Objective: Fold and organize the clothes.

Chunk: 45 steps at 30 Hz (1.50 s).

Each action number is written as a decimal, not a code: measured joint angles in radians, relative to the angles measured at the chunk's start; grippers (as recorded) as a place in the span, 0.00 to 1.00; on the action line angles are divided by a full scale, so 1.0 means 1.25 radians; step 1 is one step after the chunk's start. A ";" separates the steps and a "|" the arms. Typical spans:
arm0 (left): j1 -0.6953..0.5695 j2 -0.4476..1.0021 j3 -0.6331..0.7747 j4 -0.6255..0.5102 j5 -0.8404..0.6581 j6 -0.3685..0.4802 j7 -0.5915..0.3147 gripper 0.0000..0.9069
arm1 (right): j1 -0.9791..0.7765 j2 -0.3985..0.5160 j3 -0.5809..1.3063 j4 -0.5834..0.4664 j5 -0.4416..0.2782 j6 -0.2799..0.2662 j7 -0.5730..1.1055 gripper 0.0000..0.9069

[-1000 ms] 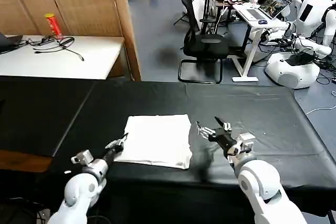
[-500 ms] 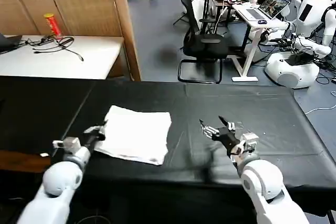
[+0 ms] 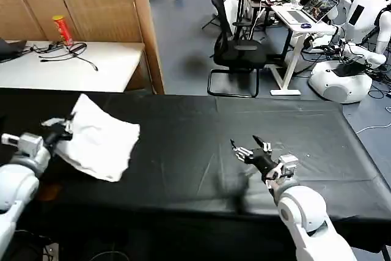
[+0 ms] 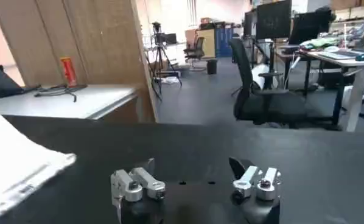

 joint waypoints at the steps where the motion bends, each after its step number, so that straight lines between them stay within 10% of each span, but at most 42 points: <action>1: 0.003 0.002 0.001 -0.017 0.010 0.007 -0.007 0.00 | -0.003 0.001 0.000 0.000 -0.005 0.001 -0.001 0.97; 12: 0.013 -0.102 0.184 -0.161 0.032 0.035 -0.071 0.00 | -0.036 0.006 0.012 0.011 -0.016 0.003 -0.002 0.97; 13: 0.009 -0.122 0.213 -0.160 0.022 0.036 -0.074 0.76 | -0.038 0.006 0.011 0.011 -0.010 0.001 -0.002 0.97; 14: 0.004 -0.142 0.239 -0.158 0.015 0.035 -0.074 0.97 | -0.040 0.007 0.009 0.011 -0.002 -0.003 -0.002 0.97; 25: -0.020 -0.256 0.357 -0.150 -0.023 -0.034 -0.015 0.97 | -0.029 -0.005 -0.055 0.005 0.155 -0.087 0.026 0.97; 37: -0.004 -0.261 0.322 -0.151 0.013 -0.056 -0.018 0.97 | 0.038 0.061 -0.217 -0.077 0.175 -0.097 0.047 0.97; 43: 0.018 -0.269 0.308 -0.150 0.015 -0.049 -0.024 0.97 | 0.045 0.093 -0.244 -0.115 0.175 -0.091 0.052 0.53; 45: 0.023 -0.270 0.303 -0.151 0.015 -0.049 -0.026 0.97 | 0.046 0.101 -0.245 -0.125 0.175 -0.089 0.053 0.20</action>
